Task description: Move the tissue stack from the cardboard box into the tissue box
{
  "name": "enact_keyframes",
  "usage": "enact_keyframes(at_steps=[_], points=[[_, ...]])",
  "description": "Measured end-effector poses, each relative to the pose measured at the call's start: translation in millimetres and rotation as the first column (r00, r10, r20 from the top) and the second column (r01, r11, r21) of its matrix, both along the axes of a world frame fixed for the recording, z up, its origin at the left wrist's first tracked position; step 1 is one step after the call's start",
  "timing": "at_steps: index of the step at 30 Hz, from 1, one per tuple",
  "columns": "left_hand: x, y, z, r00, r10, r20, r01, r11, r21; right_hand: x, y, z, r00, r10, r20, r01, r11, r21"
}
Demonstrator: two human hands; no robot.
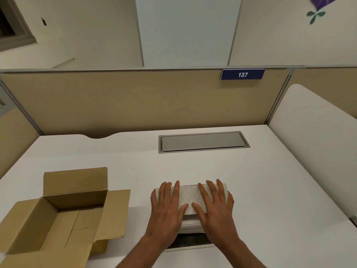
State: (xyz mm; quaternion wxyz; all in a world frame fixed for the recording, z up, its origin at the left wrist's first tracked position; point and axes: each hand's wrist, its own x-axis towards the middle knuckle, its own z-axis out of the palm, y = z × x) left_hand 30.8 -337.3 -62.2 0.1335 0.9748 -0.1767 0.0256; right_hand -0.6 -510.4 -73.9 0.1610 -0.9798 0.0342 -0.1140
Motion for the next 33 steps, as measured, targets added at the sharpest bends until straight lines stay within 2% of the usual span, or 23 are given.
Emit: enact_keyframes(at_steps=[3,7,13,23,27,33], points=[[-22.8,0.3,-2.5,0.998,0.005,0.064,-0.006,1.0,0.023,-20.5,0.7,-10.2,0.997,0.007,0.073,-0.008,1.0,0.01],[-47.7,-2.6,-13.7,0.996,0.041,0.073,-0.044,0.998,0.043,-45.3,2.2,-26.3,0.987,0.025,0.157,-0.027,1.0,0.011],[-76.7,-9.4,-29.6,0.995,0.097,0.01,-0.097,0.995,0.037,-74.2,4.2,-50.4,0.974,0.012,0.226,-0.019,0.999,0.029],[-92.8,-11.6,-39.1,0.971,0.202,-0.124,-0.192,0.977,0.089,-90.5,8.8,-61.5,0.986,-0.039,0.164,0.04,0.999,0.002],[-92.4,-8.9,-48.1,0.966,0.236,-0.107,-0.228,0.97,0.084,-94.7,9.3,-64.7,0.987,-0.036,0.156,0.045,0.997,-0.059],[-95.3,-8.1,-48.3,0.981,0.192,-0.037,-0.19,0.981,0.032,-94.8,8.1,-62.6,0.99,-0.008,0.139,0.024,0.993,-0.114]])
